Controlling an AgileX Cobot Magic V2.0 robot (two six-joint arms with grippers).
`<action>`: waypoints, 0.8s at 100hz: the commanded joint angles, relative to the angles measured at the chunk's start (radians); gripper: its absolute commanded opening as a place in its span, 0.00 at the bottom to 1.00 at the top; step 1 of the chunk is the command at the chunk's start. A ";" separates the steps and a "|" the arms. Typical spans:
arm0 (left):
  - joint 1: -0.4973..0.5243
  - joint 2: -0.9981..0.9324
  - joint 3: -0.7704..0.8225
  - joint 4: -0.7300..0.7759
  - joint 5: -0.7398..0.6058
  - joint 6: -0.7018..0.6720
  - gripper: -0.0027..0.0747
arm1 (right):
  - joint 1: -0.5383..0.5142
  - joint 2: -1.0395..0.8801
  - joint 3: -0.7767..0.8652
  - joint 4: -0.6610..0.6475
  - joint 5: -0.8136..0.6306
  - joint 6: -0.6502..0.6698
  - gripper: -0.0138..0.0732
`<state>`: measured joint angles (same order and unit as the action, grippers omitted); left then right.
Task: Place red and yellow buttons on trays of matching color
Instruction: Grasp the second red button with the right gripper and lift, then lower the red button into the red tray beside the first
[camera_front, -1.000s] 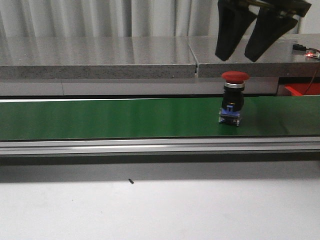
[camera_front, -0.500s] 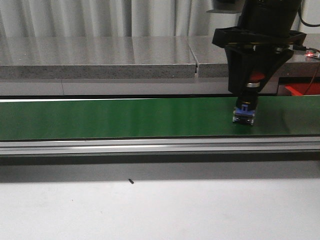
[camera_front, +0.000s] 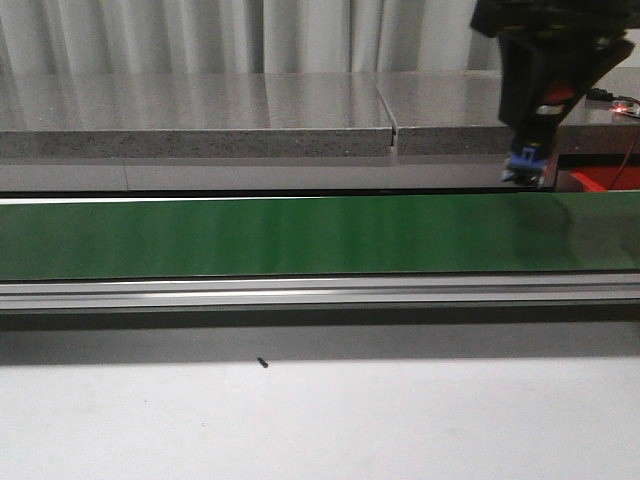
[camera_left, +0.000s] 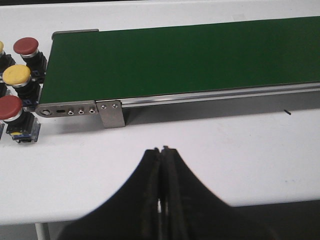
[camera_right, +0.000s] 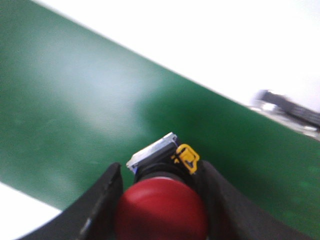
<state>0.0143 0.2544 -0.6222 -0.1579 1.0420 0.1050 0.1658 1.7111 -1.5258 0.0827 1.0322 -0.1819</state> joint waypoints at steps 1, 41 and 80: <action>-0.008 0.011 -0.025 -0.017 -0.062 -0.002 0.01 | -0.071 -0.063 -0.031 -0.019 -0.038 -0.011 0.38; -0.008 0.011 -0.025 -0.017 -0.062 -0.002 0.01 | -0.395 -0.060 -0.031 0.006 -0.125 -0.010 0.38; -0.008 0.011 -0.025 -0.017 -0.062 -0.002 0.01 | -0.485 0.056 -0.126 0.059 -0.181 -0.010 0.38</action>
<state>0.0143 0.2544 -0.6222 -0.1579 1.0420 0.1050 -0.3121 1.7706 -1.5855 0.1244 0.8867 -0.1838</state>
